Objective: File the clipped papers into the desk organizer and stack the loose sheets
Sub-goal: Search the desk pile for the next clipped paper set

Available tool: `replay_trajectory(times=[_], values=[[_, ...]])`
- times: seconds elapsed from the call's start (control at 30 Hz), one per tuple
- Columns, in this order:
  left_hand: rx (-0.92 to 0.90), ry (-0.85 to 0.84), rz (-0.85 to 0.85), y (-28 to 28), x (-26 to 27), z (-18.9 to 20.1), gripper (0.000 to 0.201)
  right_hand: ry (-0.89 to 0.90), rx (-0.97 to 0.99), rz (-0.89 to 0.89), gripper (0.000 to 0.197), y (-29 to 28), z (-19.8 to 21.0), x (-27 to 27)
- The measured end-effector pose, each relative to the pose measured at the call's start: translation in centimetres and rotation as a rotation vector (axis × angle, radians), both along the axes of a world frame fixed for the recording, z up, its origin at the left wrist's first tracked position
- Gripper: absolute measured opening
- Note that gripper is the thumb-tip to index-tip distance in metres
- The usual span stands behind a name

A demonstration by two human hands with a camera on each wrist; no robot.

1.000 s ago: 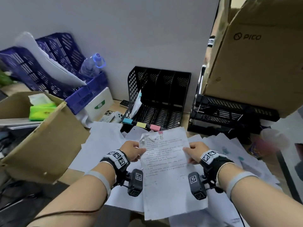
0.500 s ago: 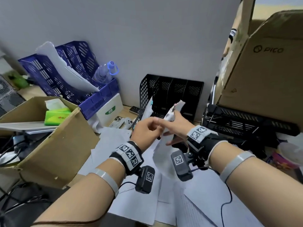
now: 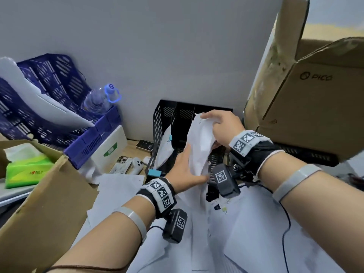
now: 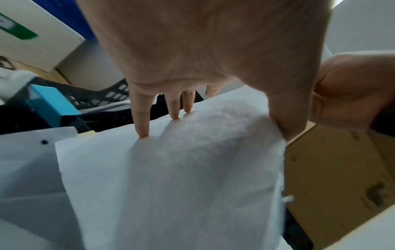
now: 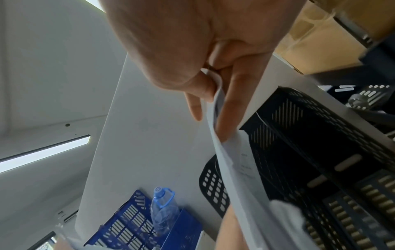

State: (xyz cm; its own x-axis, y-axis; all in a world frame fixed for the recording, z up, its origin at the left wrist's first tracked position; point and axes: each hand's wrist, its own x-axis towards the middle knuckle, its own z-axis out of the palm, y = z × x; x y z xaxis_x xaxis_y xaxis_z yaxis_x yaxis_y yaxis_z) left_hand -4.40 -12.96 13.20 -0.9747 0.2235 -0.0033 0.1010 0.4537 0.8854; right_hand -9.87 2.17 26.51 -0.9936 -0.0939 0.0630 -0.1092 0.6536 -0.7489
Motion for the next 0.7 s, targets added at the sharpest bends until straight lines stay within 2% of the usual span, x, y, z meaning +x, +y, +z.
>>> replay_trajectory(times=[0.07,0.23,0.33,0.5,0.6,0.7], values=[[-0.03,-0.009,-0.054,0.4,-0.9,-0.1,0.122,0.031,0.031,-0.054,0.06,-0.1,0.7,-0.9],[0.075,0.052,-0.1,1.3,-3.3,-0.3,0.123,0.094,0.04,-0.15,0.058,-0.3,2.6,-3.0],[-0.013,-0.003,-0.052,0.8,-4.3,-1.3,0.106,0.106,0.101,-0.162,0.057,-0.8,2.8,-3.7],[-0.292,-0.107,0.098,-0.6,-6.2,-2.6,0.058,0.153,0.147,-0.161,0.053,-1.7,1.3,-4.3],[-0.252,-0.144,0.128,-0.8,-7.1,-2.9,0.045,0.077,0.133,-0.137,0.054,-1.9,-0.6,-4.2],[-0.167,-0.181,0.143,-0.9,-8.1,-3.6,0.046,-0.048,0.171,-0.04,0.057,-1.9,-2.2,-3.7]])
